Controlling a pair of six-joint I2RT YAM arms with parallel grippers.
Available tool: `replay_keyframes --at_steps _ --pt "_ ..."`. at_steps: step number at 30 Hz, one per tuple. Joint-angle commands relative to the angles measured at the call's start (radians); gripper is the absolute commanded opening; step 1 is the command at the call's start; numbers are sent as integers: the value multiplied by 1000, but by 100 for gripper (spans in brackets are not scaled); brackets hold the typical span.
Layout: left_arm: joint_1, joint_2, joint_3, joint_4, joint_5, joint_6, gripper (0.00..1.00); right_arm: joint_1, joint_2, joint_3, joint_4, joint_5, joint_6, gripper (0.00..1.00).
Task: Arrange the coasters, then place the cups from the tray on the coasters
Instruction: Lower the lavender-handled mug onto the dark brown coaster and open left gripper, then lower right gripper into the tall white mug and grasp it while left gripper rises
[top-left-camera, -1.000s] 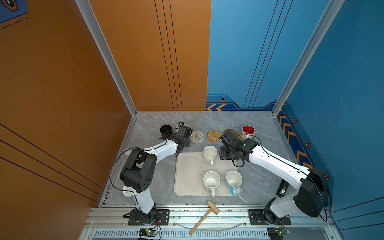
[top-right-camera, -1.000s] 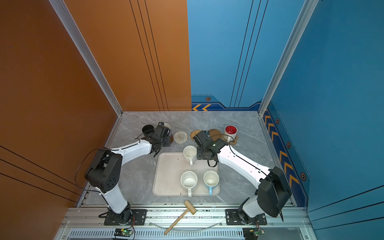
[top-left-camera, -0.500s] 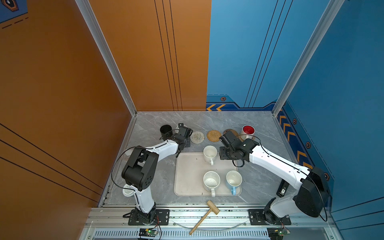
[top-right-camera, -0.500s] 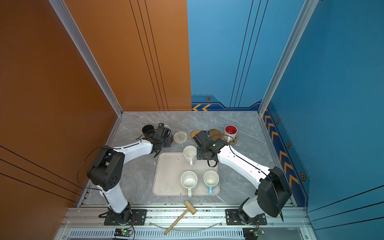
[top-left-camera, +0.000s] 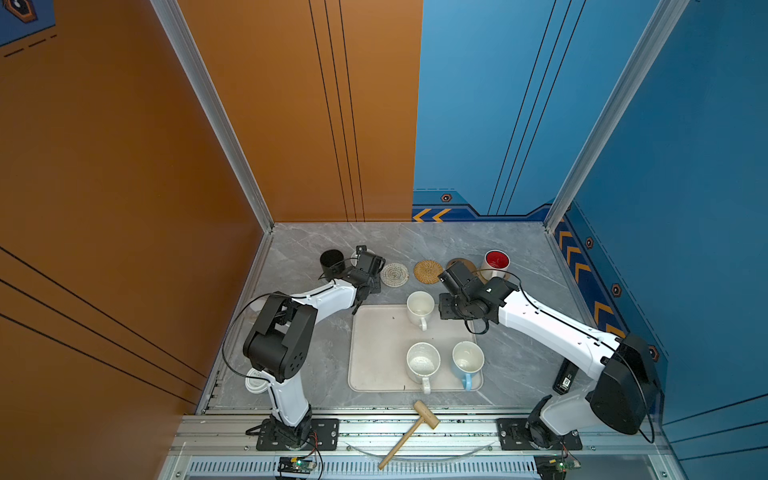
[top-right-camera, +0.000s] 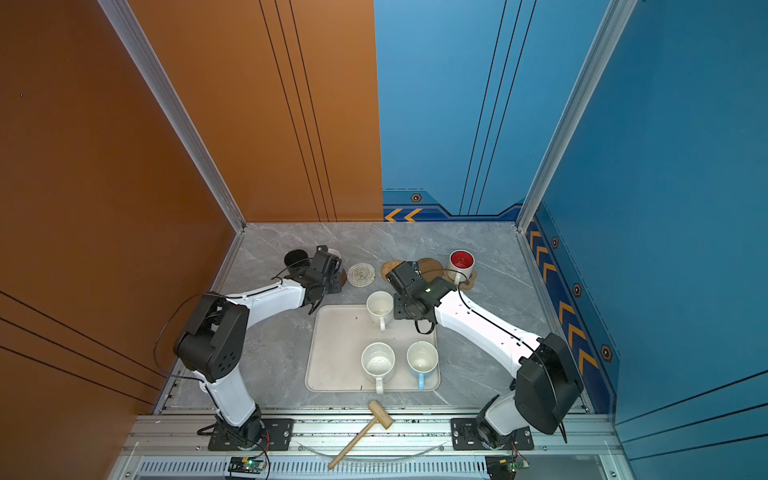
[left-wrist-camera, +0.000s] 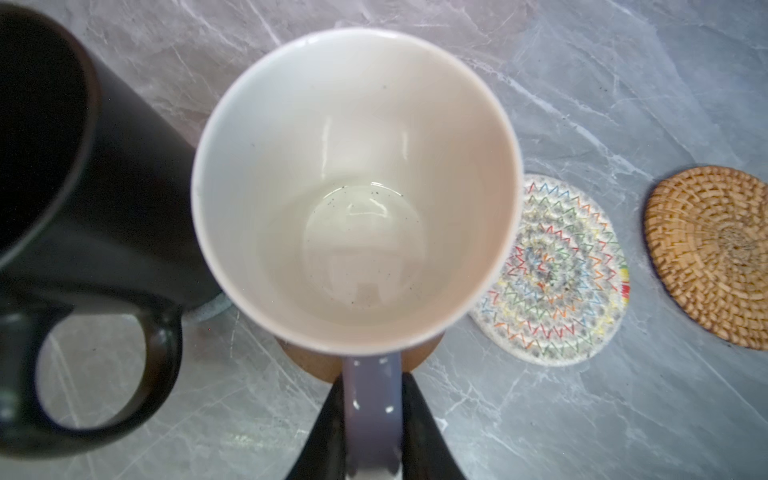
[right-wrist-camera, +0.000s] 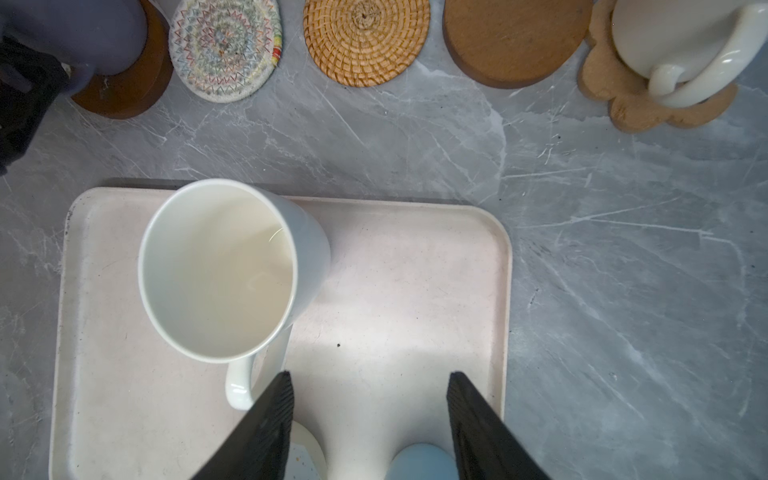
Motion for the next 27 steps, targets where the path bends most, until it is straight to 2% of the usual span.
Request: replay_keyframes --at_steps 1,11,27 --pt "6 -32 -6 28 -6 -8 26 -2 9 -15 -32 1 14 58" --pt "6 -85 -33 25 -16 -11 36 17 7 9 -38 8 13 58" --pt "-23 -405 -182 -26 -27 1 40 160 113 87 -67 10 24 57"
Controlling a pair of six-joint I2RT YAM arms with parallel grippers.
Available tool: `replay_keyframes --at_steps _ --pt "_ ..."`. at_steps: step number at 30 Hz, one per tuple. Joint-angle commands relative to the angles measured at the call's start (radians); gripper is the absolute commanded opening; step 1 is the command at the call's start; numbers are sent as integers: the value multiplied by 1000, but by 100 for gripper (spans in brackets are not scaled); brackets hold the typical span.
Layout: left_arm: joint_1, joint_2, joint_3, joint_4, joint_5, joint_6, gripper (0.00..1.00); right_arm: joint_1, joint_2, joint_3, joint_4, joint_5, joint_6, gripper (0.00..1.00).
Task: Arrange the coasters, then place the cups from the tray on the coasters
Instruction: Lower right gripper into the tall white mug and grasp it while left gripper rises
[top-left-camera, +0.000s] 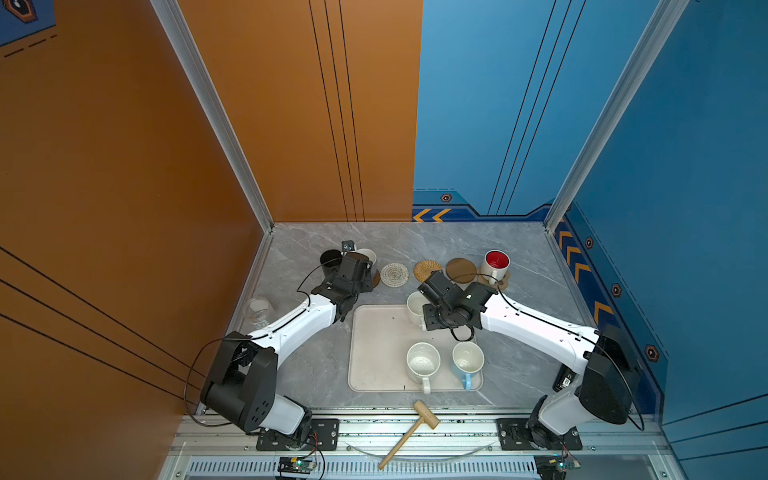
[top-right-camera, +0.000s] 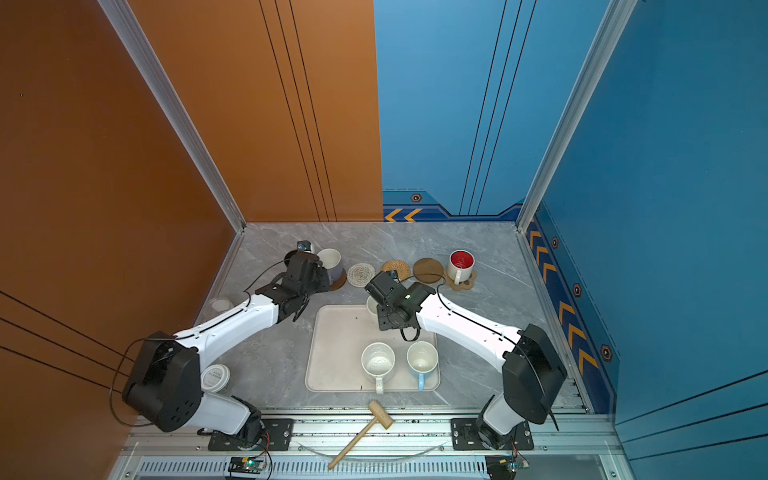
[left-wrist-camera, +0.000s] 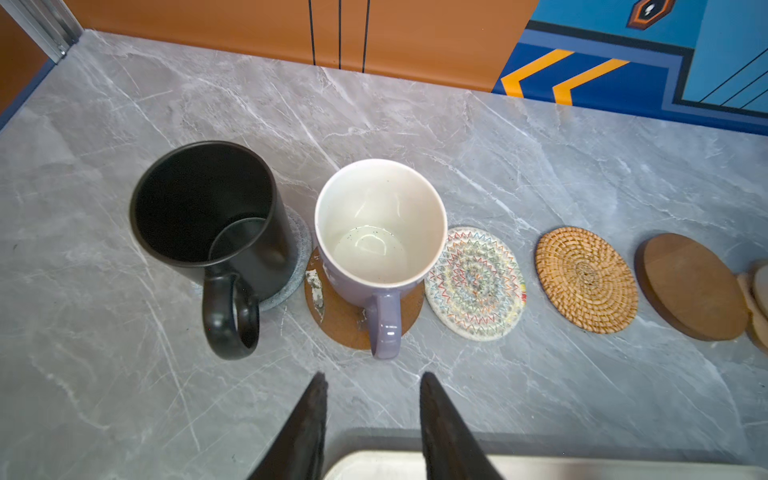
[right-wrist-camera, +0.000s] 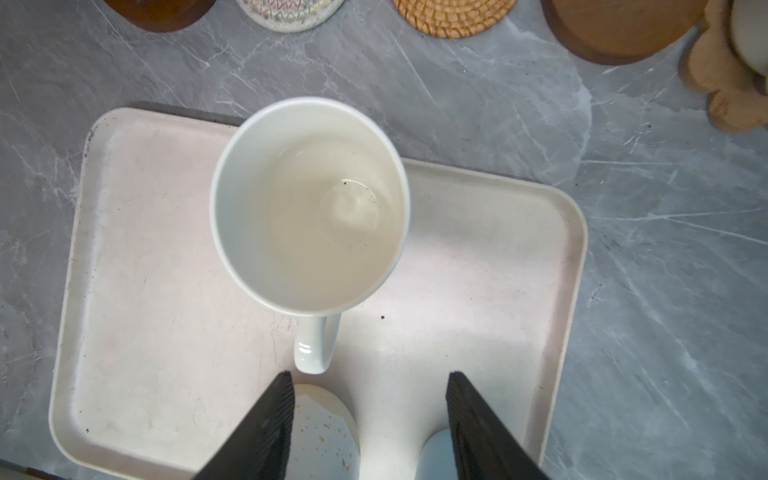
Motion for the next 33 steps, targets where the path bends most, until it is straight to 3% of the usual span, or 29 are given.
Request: replay_keyframes --at_steps 1,12,33 --pt "-9 -71 -31 -34 -15 8 41 24 26 30 -40 8 26 55" --pt "-19 -189 -59 -71 6 23 43 49 76 35 -30 8 53 53" --pt "-23 -228 -90 -75 17 11 43 47 198 91 -10 5 59 42"
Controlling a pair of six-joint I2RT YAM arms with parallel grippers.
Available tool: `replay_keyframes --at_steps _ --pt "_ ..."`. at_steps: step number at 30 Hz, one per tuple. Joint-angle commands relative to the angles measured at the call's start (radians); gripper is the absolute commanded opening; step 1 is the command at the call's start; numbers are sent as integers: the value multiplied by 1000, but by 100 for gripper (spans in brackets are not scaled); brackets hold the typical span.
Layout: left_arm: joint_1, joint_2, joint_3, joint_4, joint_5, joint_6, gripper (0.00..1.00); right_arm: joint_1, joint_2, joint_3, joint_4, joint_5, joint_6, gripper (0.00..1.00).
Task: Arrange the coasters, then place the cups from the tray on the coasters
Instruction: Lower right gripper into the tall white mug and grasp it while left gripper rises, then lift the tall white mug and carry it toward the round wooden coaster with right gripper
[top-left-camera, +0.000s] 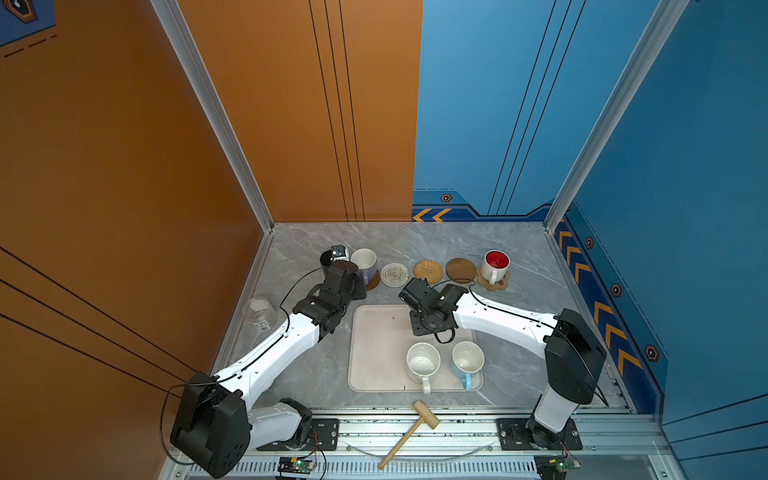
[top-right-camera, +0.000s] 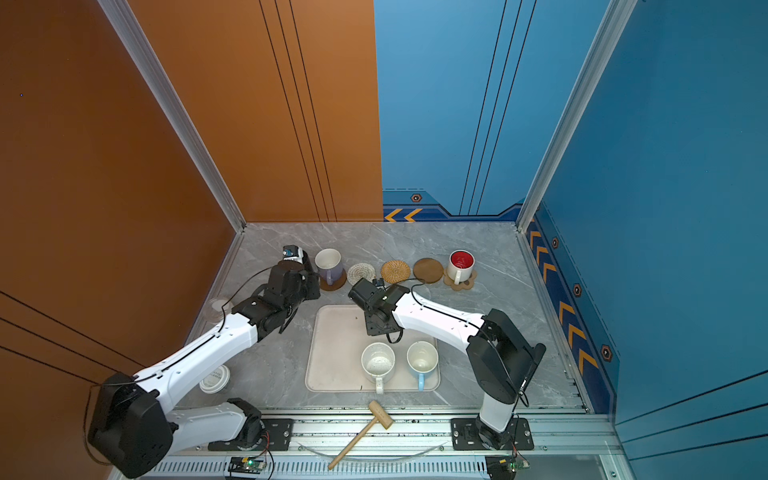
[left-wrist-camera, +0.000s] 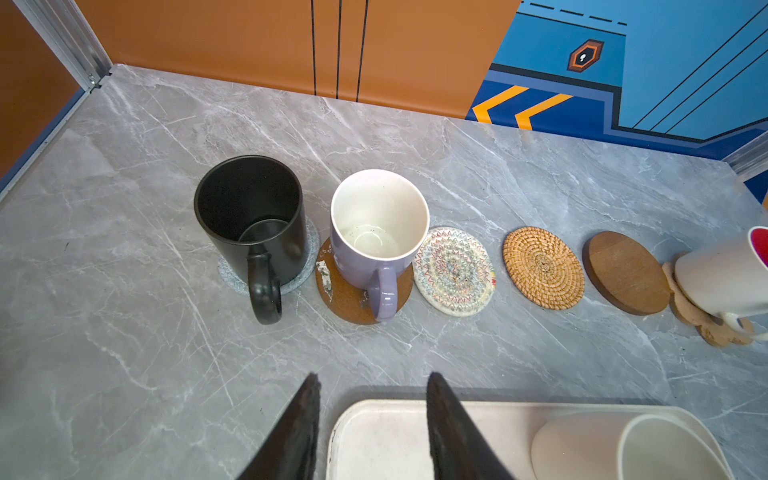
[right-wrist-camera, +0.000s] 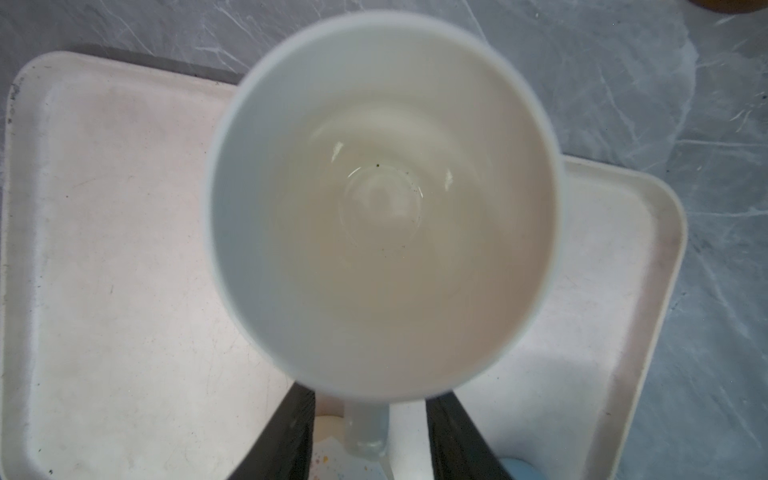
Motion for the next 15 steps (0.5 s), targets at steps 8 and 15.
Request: replay_keyframes --at_steps 8,15 --pt "-6 -9 -7 -11 22 -1 44 -8 38 25 -13 2 13 33" --pt "-5 -10 -9 -11 25 -5 44 -18 48 25 -13 -1 10 29"
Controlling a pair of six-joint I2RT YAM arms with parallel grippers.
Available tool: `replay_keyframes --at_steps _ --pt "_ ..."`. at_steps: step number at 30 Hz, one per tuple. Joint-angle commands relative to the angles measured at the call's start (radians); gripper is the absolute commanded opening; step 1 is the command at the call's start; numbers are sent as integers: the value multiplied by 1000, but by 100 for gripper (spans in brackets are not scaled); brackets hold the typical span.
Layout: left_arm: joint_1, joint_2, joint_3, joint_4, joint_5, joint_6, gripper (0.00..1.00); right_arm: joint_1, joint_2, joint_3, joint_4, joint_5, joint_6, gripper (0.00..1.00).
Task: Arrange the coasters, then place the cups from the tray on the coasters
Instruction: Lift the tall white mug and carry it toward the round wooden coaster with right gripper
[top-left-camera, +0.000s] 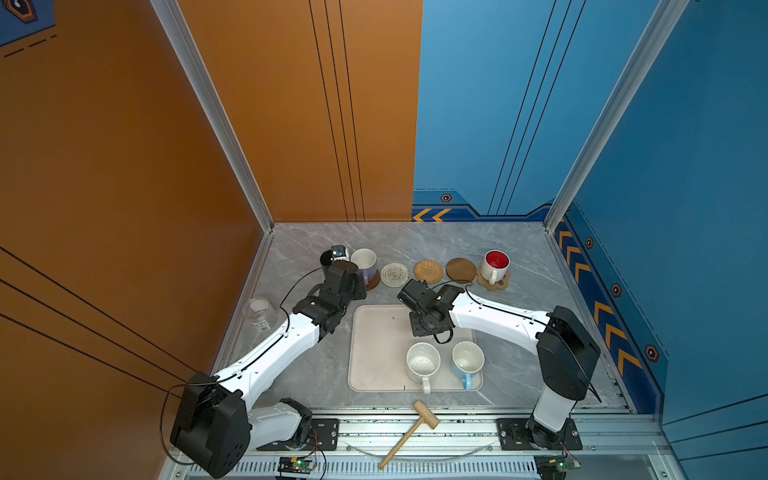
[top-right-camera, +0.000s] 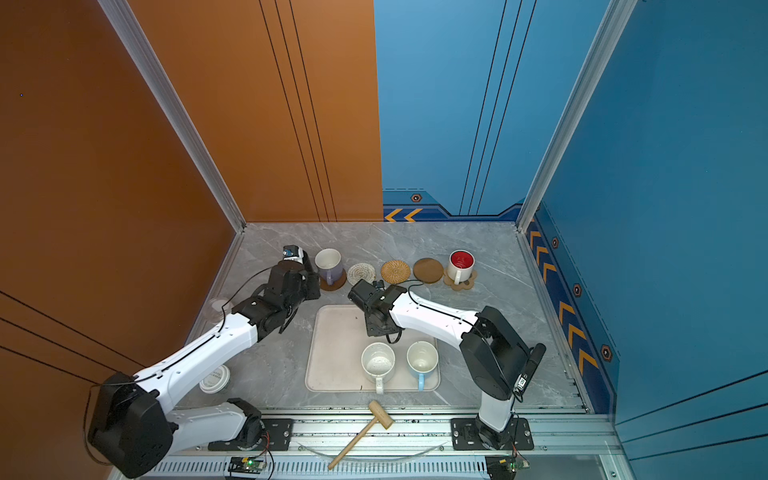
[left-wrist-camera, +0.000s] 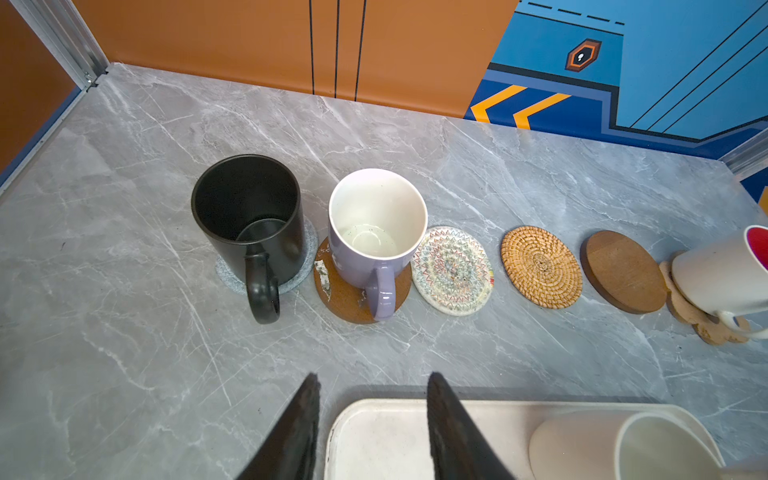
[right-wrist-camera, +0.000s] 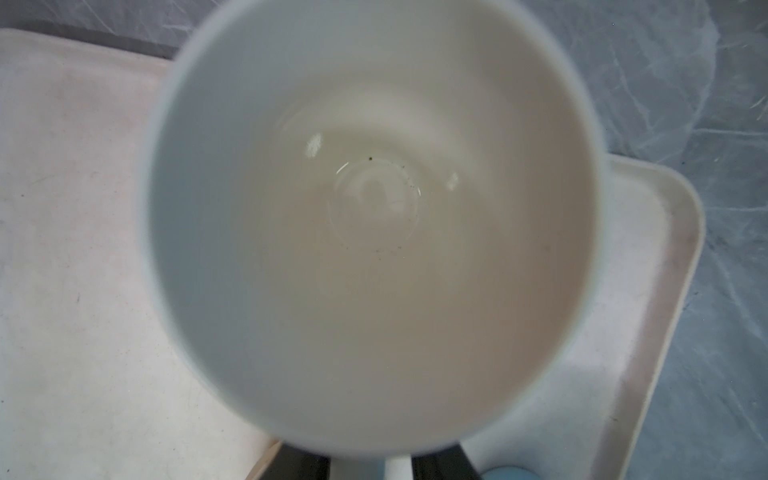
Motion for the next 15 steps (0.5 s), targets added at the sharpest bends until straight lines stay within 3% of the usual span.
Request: replay_keyframes --at_steps 1,15 --pt "-6 -10 -10 -11 19 -2 44 -9 18 24 -13 4 7 28" --pt "-7 -24 -17 -22 8 -3 44 -18 35 39 -13 3 1 19"
